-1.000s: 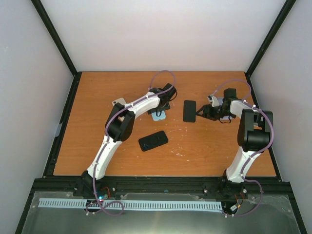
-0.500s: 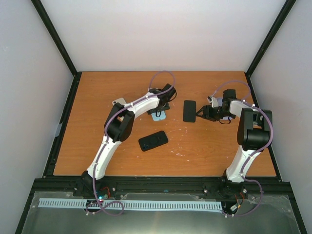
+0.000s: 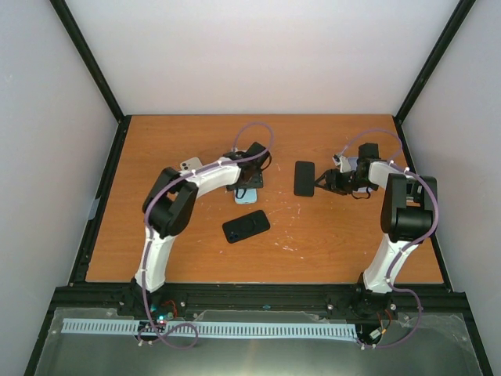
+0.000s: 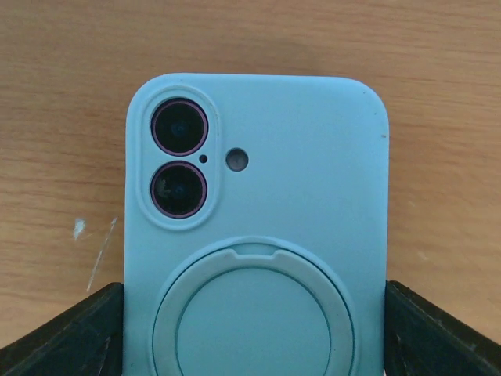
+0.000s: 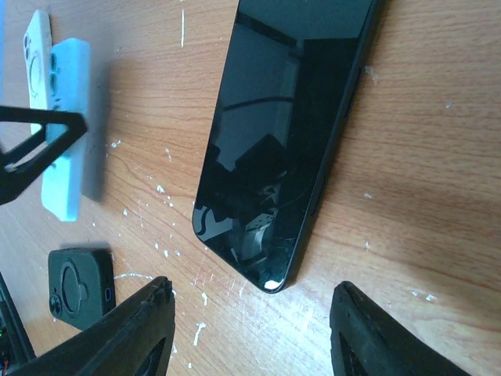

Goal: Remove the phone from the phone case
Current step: Pick up the phone at the center of the board.

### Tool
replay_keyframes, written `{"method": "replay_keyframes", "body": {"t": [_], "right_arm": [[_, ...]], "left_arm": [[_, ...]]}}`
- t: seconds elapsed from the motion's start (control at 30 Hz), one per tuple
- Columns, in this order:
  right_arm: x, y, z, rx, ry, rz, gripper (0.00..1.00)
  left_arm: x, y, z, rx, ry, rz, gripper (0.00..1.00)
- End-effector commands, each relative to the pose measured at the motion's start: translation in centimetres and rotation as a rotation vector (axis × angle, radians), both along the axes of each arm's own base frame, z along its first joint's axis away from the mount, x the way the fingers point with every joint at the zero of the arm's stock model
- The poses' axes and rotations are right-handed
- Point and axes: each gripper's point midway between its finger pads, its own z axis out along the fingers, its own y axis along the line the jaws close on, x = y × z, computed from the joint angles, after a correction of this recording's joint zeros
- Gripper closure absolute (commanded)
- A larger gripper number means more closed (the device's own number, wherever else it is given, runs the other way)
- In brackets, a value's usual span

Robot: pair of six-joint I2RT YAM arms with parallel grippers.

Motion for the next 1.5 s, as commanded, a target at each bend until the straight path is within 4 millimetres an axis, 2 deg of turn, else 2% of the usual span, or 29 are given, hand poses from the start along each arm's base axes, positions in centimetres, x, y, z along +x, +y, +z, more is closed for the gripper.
{"method": "replay_keyframes", "body": {"t": [0.0, 0.17, 0.3, 0.37, 0.43, 0.47, 0.6, 0.83, 1.1, 1.27, 1.33, 1.47], "right_arm": [[0.5, 0.3, 1.3, 0.009, -0.057, 0.025, 0.46], [0.6, 1.2, 4.6, 0.069, -0.126, 0.085, 0.45], [-0.1, 2.8, 8.6, 0.119, -0.224, 0.171, 0.34], [-0.9, 3.9, 10.8, 0.135, -0.289, 0.234, 0.24], [-2.3, 5.4, 12.9, 0.165, -0.349, 0.315, 0.02], [-3.0, 6.1, 13.7, 0.18, -0.37, 0.348, 0.0], [-5.3, 8.0, 16.2, 0.309, -0.408, 0.408, 0.0], [-7.4, 11.6, 18.9, 0.417, -0.458, 0.538, 0.0], [-8.8, 14.8, 21.0, 0.445, -0.504, 0.63, 0.0], [-8.9, 15.6, 21.7, 0.46, -0.528, 0.64, 0.0], [-9.4, 16.4, 21.9, 0.471, -0.524, 0.659, 0.0], [-9.6, 16.6, 22.4, 0.496, -0.523, 0.667, 0.02]], "left_arm": [[2.4, -3.2, 9.6, -0.192, -0.28, -0.207, 0.41], [0.0, -6.5, 14.7, -0.418, -0.443, -0.453, 0.44], [-1.5, -7.8, 17.7, -0.529, -0.517, -0.553, 0.46], [-2.0, -8.3, 19.1, -0.571, -0.551, -0.591, 0.47], [-2.5, -8.4, 20.5, -0.607, -0.596, -0.613, 0.47], [-2.9, -8.3, 21.2, -0.627, -0.622, -0.622, 0.47], [-3.9, -7.4, 24.1, -0.715, -0.709, -0.585, 0.48], [-6.8, -7.9, 28.2, -0.926, -0.8, -0.664, 0.49], [-8.8, -8.5, 30.9, -1.098, -0.833, -0.745, 0.49], [-9.4, -9.1, 31.2, -1.208, -0.792, -0.761, 0.5], [-9.6, -9.1, 31.1, -1.245, -0.781, -0.763, 0.51], [-9.6, -9.2, 30.6, -1.286, -0.755, -0.766, 0.52]]}}
